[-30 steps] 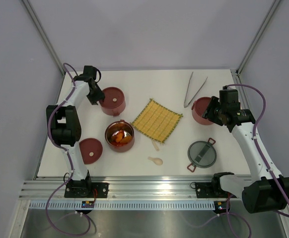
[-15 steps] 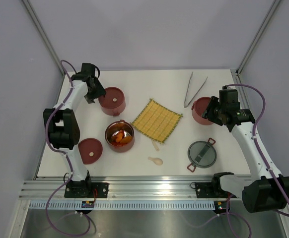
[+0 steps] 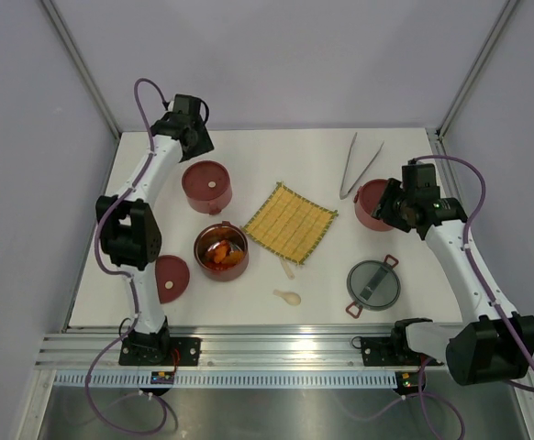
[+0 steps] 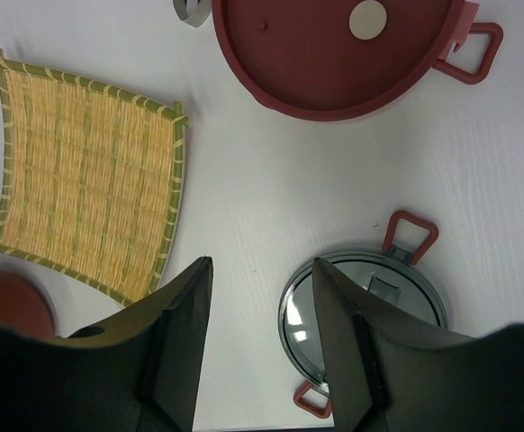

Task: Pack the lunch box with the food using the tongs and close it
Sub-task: Close the box lid on the packing box.

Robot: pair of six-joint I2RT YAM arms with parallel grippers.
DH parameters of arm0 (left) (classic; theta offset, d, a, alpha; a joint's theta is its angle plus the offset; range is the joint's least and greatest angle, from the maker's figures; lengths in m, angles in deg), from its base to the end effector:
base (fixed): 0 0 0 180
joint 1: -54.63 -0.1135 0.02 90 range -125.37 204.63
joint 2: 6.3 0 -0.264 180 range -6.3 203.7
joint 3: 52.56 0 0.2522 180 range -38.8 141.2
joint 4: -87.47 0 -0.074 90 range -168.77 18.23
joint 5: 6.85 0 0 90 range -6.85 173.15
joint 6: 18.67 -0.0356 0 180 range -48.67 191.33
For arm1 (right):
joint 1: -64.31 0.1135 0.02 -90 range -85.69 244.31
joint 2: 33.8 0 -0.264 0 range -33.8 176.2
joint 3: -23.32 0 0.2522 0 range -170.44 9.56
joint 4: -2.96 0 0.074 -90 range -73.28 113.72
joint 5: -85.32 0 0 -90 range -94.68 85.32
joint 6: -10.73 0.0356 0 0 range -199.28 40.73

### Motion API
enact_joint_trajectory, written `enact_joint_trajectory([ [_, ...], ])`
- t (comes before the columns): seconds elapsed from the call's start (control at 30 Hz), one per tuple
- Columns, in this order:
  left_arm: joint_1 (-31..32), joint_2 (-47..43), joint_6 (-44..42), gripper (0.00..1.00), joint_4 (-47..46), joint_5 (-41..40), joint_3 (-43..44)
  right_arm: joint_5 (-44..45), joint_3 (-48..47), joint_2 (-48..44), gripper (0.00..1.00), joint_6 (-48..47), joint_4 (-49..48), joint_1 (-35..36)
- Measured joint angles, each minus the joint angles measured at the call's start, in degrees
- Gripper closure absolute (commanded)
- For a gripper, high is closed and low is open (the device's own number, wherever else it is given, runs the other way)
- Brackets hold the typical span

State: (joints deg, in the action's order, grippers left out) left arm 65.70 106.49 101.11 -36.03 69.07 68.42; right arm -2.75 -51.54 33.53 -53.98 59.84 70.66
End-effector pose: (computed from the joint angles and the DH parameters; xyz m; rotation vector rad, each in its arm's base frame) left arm 0.4375 -0.0768 0.3118 -0.4970 2.3288 -0.0408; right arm 0.2383 0.0253 0.3070 0.4169 2.4065 0.2070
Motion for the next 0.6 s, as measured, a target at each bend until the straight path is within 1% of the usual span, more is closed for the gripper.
enact_joint_trajectory([
  [0.13, -0.35, 7.54, -0.39, 0.43, 1.2, -0.76, 5.33, 0.15, -0.02, 0.61, 0.44, 0.0, 0.0, 0.0],
  [0.3, -0.55, 14.34, -0.44, 0.43, 5.25, -0.63, 5.64, 0.37, -0.02, 0.76, 0.44, 0.0, -0.02, 0.0],
  [0.47, -0.44, 14.64, -1.07, 0.43, 7.04, -0.61, 6.27, 0.33, -0.07, 1.66, 0.45, 0.0, -0.04, 0.0],
  [0.6, -0.44, 13.0, -1.68, 0.43, 8.28, -0.5, 6.25, 0.33, -0.09, 1.77, 0.44, 0.0, -0.04, 0.0],
])
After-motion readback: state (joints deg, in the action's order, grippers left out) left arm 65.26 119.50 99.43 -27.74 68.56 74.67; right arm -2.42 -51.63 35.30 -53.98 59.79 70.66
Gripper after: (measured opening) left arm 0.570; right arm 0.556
